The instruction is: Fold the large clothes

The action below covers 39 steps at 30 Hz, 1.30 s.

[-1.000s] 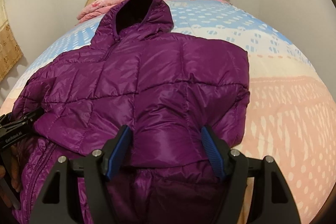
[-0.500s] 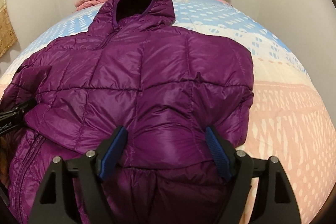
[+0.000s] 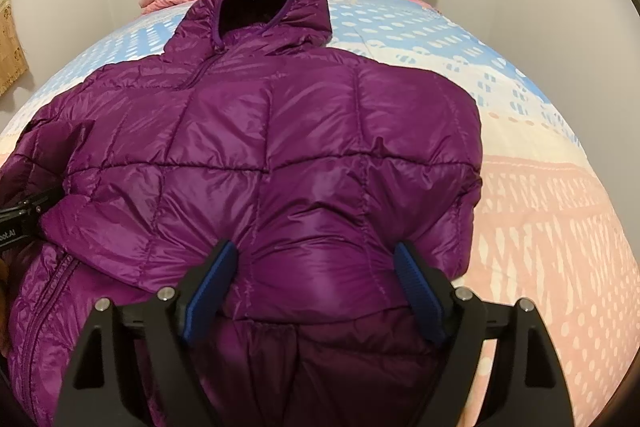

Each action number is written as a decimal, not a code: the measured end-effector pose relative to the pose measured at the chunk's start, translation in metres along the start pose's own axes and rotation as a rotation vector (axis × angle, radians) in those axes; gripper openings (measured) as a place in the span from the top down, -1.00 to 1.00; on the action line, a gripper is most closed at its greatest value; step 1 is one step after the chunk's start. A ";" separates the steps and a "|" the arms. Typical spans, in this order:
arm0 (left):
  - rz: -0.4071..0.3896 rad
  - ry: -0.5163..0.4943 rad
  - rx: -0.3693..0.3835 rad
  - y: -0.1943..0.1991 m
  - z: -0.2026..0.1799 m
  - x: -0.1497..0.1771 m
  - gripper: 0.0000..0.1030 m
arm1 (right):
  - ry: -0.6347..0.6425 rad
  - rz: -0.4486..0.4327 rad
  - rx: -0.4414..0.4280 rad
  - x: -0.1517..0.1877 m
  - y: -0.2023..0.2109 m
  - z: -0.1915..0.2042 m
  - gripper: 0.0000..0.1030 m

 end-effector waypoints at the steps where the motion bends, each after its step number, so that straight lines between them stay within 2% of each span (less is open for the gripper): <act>1: 0.001 -0.001 0.003 0.002 0.001 -0.001 -0.87 | -0.001 0.000 -0.002 0.000 0.000 0.000 -0.65; 5: -0.010 -0.027 -0.010 0.023 0.006 -0.003 -0.87 | -0.007 -0.001 -0.005 0.000 -0.001 -0.001 -0.66; 10: -0.074 -0.027 -0.012 0.071 0.030 -0.010 -0.87 | -0.010 -0.002 -0.004 0.000 -0.001 -0.001 -0.70; 12: -0.109 -0.016 -0.032 0.100 0.054 -0.010 -0.87 | -0.010 0.002 -0.019 0.000 -0.001 0.001 -0.79; 14: -0.145 -0.012 -0.085 0.126 0.087 -0.004 -0.87 | -0.017 0.000 -0.040 -0.002 0.005 0.001 -0.80; 16: -0.154 -0.018 -0.167 0.150 0.127 0.012 -0.87 | -0.021 -0.025 -0.036 -0.005 0.021 -0.002 -0.80; 18: -0.149 -0.011 -0.216 0.167 0.161 0.031 -0.87 | -0.026 -0.066 -0.039 -0.006 0.042 -0.003 -0.81; 22: -0.078 0.059 -0.315 0.191 0.239 0.090 -0.87 | -0.027 -0.091 -0.094 0.006 0.073 0.009 -0.87; 24: -0.040 0.110 -0.367 0.198 0.265 0.117 -0.87 | -0.013 -0.098 -0.103 0.015 0.085 0.019 -0.87; 28: -0.001 0.256 -0.312 0.208 0.282 0.156 -0.87 | -0.010 -0.116 -0.153 0.029 0.104 0.042 -0.87; 30: 0.003 0.290 -0.260 0.209 0.274 0.163 -0.87 | -0.006 -0.125 -0.173 0.034 0.111 0.053 -0.87; 34: 0.034 0.311 -0.202 0.202 0.258 0.174 -0.85 | 0.032 -0.135 -0.194 0.042 0.115 0.072 -0.87; 35: 0.038 0.314 -0.194 0.202 0.253 0.176 -0.78 | 0.031 -0.132 -0.194 0.044 0.115 0.074 -0.87; 37: 0.052 0.319 -0.164 0.200 0.246 0.180 -0.21 | 0.007 -0.134 -0.207 0.046 0.117 0.075 -0.87; 38: 0.066 0.311 -0.159 0.199 0.244 0.183 0.36 | -0.006 -0.138 -0.214 0.046 0.118 0.075 -0.87; 39: 0.073 0.301 -0.155 0.197 0.243 0.184 0.65 | -0.018 -0.141 -0.217 0.047 0.119 0.075 -0.87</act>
Point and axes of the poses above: each gripper's, at about its wrist camera, not at the fingertips, and y roughly against the way its jaws point, z to its left, x to its underside, the point moved 10 cm from there along -y, roughly the way its jaws point, and after that the axes turned 5 degrees about -z, right-handed, at the moved point
